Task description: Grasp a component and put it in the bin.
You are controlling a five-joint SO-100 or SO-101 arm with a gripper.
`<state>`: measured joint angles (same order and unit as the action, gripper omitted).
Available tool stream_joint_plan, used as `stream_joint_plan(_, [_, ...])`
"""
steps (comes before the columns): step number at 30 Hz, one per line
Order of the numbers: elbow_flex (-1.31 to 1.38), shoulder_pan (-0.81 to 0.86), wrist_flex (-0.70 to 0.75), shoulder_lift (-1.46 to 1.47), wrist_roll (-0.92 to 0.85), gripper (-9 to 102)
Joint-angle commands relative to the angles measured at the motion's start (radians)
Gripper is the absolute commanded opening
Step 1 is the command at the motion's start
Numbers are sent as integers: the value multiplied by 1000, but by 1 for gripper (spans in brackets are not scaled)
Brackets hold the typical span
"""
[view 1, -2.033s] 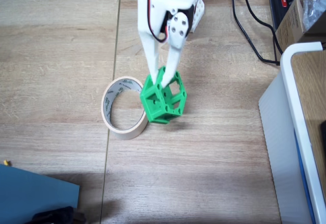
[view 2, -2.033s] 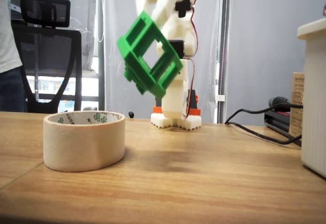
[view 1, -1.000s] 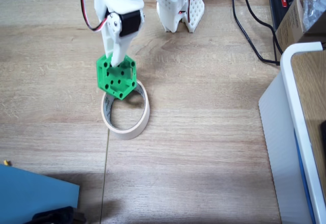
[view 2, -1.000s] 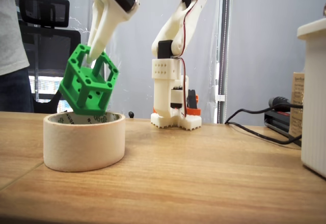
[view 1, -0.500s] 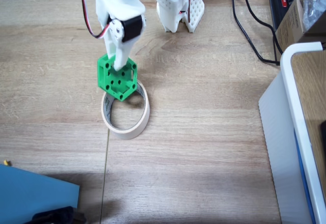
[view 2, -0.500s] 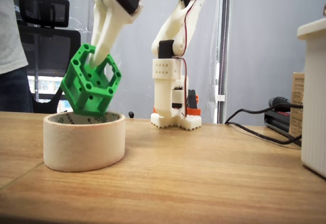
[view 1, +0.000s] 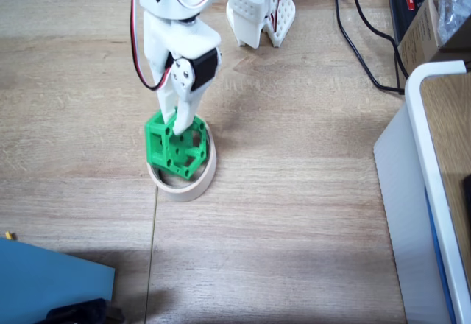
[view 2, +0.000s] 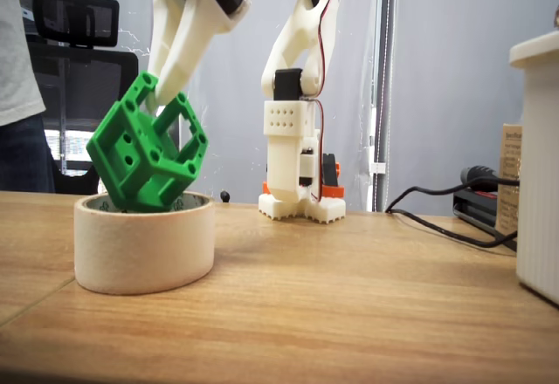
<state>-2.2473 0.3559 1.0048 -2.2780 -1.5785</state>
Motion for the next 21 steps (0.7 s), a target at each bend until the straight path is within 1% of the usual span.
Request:
stream_joint_plan(1, [77,-11,-14,-6,2,1])
stream_joint_plan(9, [74,-8,-14,14,2,1])
stream_joint_plan(14, [8,55,-29,14,0,1])
stream_joint_plan(21, [-40,80,-31,12,-8,1])
